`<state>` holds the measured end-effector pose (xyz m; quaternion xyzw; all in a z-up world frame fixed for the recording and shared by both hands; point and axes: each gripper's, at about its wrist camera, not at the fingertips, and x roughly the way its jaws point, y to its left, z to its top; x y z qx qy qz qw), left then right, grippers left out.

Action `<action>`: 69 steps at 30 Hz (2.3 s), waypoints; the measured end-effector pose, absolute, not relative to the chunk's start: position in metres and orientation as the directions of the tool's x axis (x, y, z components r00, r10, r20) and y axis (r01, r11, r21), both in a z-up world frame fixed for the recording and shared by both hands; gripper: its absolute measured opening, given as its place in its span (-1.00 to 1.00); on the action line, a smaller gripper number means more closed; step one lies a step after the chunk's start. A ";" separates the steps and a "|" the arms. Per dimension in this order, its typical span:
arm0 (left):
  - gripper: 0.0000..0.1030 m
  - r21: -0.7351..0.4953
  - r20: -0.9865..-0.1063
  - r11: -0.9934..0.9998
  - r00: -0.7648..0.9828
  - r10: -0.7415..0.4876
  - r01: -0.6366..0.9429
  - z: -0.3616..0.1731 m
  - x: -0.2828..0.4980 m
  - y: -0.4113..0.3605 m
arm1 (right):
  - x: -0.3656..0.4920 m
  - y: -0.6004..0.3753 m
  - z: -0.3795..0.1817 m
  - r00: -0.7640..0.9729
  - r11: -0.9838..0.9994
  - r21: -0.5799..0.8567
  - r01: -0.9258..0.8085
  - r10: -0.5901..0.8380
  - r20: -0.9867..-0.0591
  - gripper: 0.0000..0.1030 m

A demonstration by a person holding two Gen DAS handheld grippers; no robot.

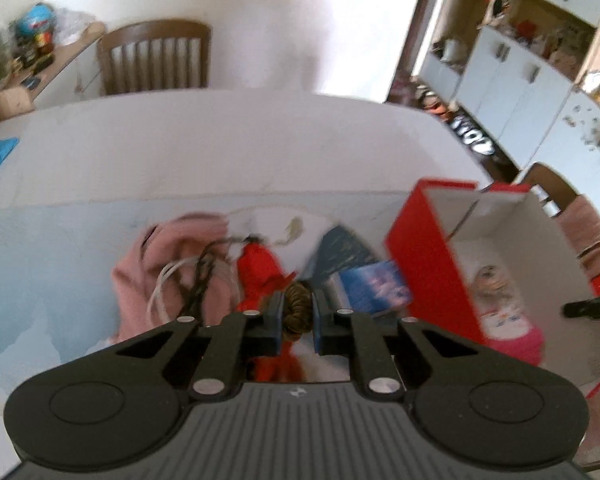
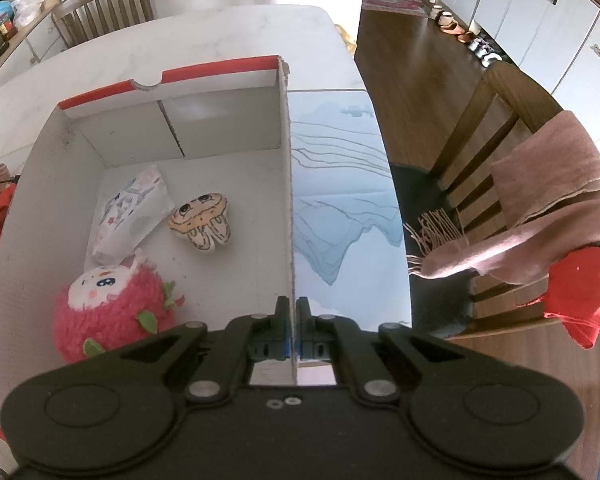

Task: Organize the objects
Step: 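Return the left tool to the pile and grasp the brown bead bracelet, then carry the bracelet into the box and open the left gripper, then return the left tool to the pile and grasp the red cloth bundle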

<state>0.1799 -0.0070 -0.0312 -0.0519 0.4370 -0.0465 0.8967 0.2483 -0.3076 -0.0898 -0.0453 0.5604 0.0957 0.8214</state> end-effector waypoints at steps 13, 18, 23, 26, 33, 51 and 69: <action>-0.77 -0.149 -0.725 0.919 0.592 -0.353 0.365 0.007 0.210 -0.109 | 0.245 -0.310 -0.087 0.365 0.976 0.040 -0.215 0.119 -0.923 -0.98; -0.77 -0.123 -0.710 0.878 0.577 -0.404 0.463 0.015 0.221 -0.150 | 0.244 -0.309 -0.088 0.367 0.975 0.039 -0.217 0.119 -0.922 -0.98; -0.77 -0.107 -0.715 0.836 0.543 -0.441 0.537 0.007 0.233 -0.192 | 0.243 -0.310 -0.088 0.370 0.975 0.042 -0.217 0.122 -0.921 -0.98; -0.77 -0.073 -0.728 0.807 0.522 -0.444 0.586 -0.006 0.239 -0.218 | 0.242 -0.309 -0.088 0.373 0.974 0.038 -0.222 0.121 -0.920 -0.98; -0.77 -0.022 -0.792 0.757 0.451 -0.412 0.654 -0.051 0.251 -0.259 | 0.241 -0.308 -0.088 0.374 0.974 0.039 -0.224 0.123 -0.919 -0.99; -0.68 -0.021 -0.891 0.749 0.328 -0.314 0.662 -0.103 0.264 -0.274 | 0.242 -0.306 -0.088 0.370 0.973 0.044 -0.228 0.128 -0.920 -0.99; 0.33 -0.044 -0.835 0.811 0.425 -0.350 0.583 -0.064 0.242 -0.234 | 0.242 -0.311 -0.089 0.361 0.974 0.061 -0.218 0.139 -0.922 -0.99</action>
